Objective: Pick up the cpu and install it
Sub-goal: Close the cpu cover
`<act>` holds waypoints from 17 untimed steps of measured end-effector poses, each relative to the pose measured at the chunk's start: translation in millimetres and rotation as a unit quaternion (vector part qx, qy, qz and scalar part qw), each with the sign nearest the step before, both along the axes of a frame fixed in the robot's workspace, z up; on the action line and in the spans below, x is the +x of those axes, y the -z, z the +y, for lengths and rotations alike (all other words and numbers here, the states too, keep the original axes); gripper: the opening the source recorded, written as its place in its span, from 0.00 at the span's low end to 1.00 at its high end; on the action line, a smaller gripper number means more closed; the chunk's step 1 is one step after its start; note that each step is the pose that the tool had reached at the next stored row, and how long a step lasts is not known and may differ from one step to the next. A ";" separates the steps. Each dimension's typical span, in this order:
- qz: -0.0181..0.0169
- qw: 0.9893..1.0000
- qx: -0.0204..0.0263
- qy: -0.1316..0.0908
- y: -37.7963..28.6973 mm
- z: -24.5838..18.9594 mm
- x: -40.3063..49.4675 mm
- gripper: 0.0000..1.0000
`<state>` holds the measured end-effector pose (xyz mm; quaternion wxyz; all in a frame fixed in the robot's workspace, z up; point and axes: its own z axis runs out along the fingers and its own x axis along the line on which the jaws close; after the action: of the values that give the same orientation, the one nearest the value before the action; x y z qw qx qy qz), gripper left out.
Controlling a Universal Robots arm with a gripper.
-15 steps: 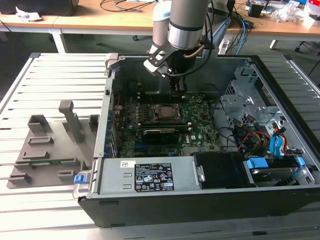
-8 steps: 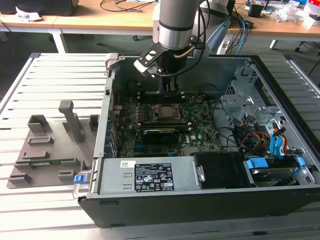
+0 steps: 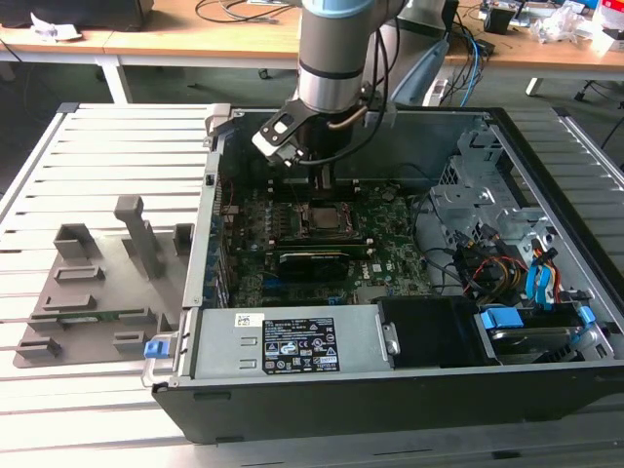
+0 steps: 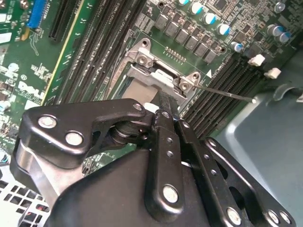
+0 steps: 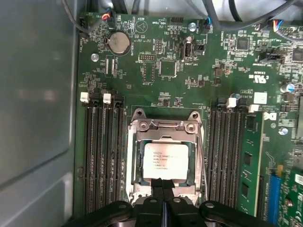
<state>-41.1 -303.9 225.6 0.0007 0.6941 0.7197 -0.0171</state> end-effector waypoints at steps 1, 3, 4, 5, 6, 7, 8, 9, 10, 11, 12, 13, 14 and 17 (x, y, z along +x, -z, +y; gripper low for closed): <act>0.000 1.000 0.000 0.000 2.4 0.0 -0.3 0.11; 0.000 1.000 0.000 0.000 6.4 0.0 -0.4 0.11; 0.000 1.000 0.000 0.000 8.2 0.0 -0.8 0.11; 0.000 1.000 0.000 0.000 10.1 0.0 -1.2 0.11; 0.000 1.000 0.000 0.000 11.4 0.0 -1.3 0.11; 0.000 1.000 0.000 0.000 12.7 0.0 -1.5 0.11; 0.000 1.000 0.000 0.000 13.3 0.0 -1.5 0.11; 0.000 1.000 0.000 0.000 14.2 0.0 -1.6 0.11; 0.000 1.000 0.000 0.000 15.4 0.0 -1.7 0.11; 0.000 1.000 0.000 0.000 16.8 0.0 -2.0 0.11; 0.000 1.000 0.000 0.000 18.2 0.0 -2.2 0.11; 0.000 1.000 0.000 0.000 19.0 0.0 -2.3 0.11; 0.000 1.000 0.000 0.000 19.9 0.0 -2.3 0.11; 0.000 1.000 0.000 0.000 20.3 0.0 1.3 0.11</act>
<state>-39.8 -303.9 205.2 0.0008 0.6941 0.7197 -0.0172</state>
